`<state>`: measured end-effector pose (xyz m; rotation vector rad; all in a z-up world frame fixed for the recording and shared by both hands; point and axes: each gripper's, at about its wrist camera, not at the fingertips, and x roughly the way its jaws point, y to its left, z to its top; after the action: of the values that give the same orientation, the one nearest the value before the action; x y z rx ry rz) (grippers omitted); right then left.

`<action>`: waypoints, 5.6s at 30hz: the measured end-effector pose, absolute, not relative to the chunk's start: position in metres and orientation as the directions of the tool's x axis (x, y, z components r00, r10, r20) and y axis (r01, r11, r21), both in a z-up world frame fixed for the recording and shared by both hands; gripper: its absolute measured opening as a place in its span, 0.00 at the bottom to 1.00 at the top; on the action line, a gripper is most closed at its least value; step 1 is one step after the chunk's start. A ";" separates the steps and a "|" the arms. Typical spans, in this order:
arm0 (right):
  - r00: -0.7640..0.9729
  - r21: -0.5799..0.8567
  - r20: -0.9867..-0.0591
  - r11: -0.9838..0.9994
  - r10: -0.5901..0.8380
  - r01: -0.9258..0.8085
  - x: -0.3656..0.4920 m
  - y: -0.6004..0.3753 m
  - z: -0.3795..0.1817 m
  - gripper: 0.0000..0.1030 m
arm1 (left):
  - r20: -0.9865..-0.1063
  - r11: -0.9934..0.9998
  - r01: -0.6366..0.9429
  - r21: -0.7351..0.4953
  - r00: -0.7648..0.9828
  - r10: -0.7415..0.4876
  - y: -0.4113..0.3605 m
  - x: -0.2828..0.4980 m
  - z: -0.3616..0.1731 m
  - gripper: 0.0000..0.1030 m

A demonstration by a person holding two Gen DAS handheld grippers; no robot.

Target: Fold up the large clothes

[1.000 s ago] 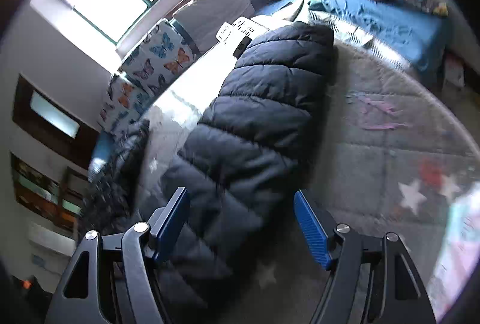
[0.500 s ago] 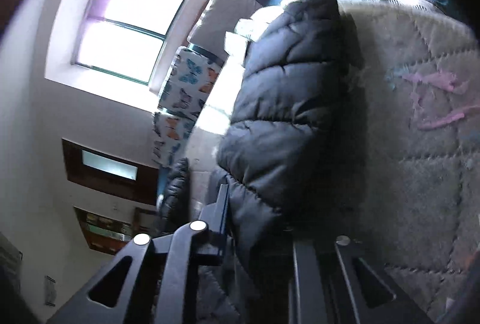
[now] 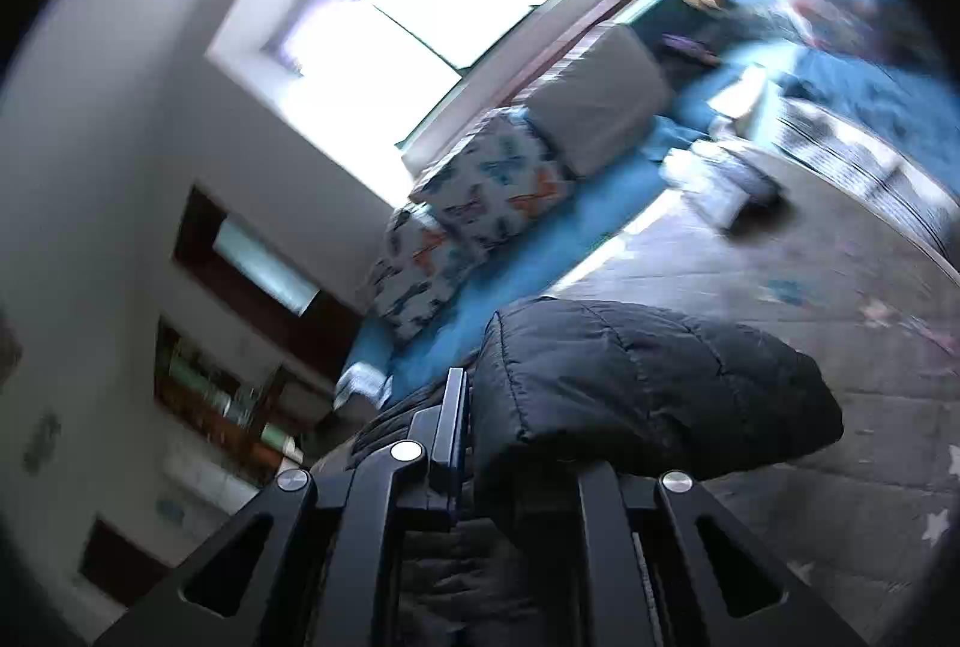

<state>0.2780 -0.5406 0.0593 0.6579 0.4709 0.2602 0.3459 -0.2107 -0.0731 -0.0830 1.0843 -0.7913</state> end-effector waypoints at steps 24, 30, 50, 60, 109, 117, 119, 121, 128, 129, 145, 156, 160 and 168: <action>0.608 -0.219 -0.768 0.809 0.202 -0.546 0.238 -0.185 -0.061 0.33 | -0.657 0.835 0.181 -0.520 0.539 -0.526 0.079 0.257 -0.076 0.72; 0.569 -0.030 -0.756 0.851 0.324 -0.524 0.220 -0.210 -0.037 0.40 | -0.650 0.834 0.173 -0.523 0.553 -0.522 0.083 0.254 -0.073 0.72; 0.672 -0.117 -0.700 0.888 0.244 -0.444 0.257 -0.155 -0.018 0.43 | -0.638 0.844 0.094 -0.529 0.612 -0.468 0.115 0.230 -0.066 0.72; 0.694 -0.062 -0.671 0.913 0.261 -0.403 0.238 -0.192 -0.001 0.43 | -0.646 0.824 0.116 -0.555 0.564 -0.514 0.092 0.235 -0.070 0.75; 0.626 -0.026 -0.771 0.976 0.118 -0.216 0.275 -0.281 -0.054 0.57 | -0.629 0.902 0.166 -0.399 0.666 -0.401 0.063 0.280 0.014 0.57; 0.620 -0.045 -0.766 0.947 0.171 -0.317 0.291 -0.248 -0.043 0.58 | -0.710 0.886 0.305 -0.351 0.530 -0.464 -0.007 0.333 -0.012 0.57; 0.604 -0.039 -0.776 0.943 0.179 -0.330 0.298 -0.240 -0.052 0.58 | -0.745 0.894 0.301 -0.331 0.499 -0.443 -0.013 0.342 -0.031 0.57; 0.596 -0.038 -0.783 0.942 0.179 -0.333 0.300 -0.236 -0.060 0.59 | -0.749 0.893 0.308 -0.328 0.491 -0.444 -0.011 0.344 -0.045 0.57; 0.557 -0.011 -0.807 0.938 0.196 -0.346 0.303 -0.240 -0.085 0.62 | -0.747 0.889 0.357 -0.288 0.497 -0.442 -0.004 0.339 -0.081 0.57; 0.554 -0.011 -0.809 0.938 0.195 -0.347 0.303 -0.240 -0.086 0.62 | -0.751 0.891 0.361 -0.275 0.498 -0.434 -0.005 0.338 -0.085 0.57; 0.560 -0.066 -0.800 0.897 0.215 -0.438 0.311 -0.180 -0.057 0.61 | -0.741 0.878 0.362 -0.312 0.485 -0.464 0.002 0.338 -0.095 0.57; 0.519 -0.093 -0.835 0.881 0.184 -0.463 0.306 -0.181 -0.066 0.64 | -0.764 0.882 0.364 -0.301 0.461 -0.451 -0.003 0.336 -0.077 0.57; 0.547 -0.094 -0.815 0.888 0.191 -0.450 0.286 -0.202 -0.043 0.64 | -0.747 0.881 0.379 -0.284 0.489 -0.451 0.000 0.334 -0.051 0.58; 0.532 -0.088 -0.838 0.929 0.126 -0.359 0.280 -0.256 -0.048 0.64 | -0.762 0.899 0.331 -0.287 0.490 -0.424 0.024 0.349 -0.070 0.58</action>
<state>0.2801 -0.2558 -0.0480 -0.2631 0.9703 0.2932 0.3487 0.0237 -0.0695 -0.1071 0.9542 -0.4593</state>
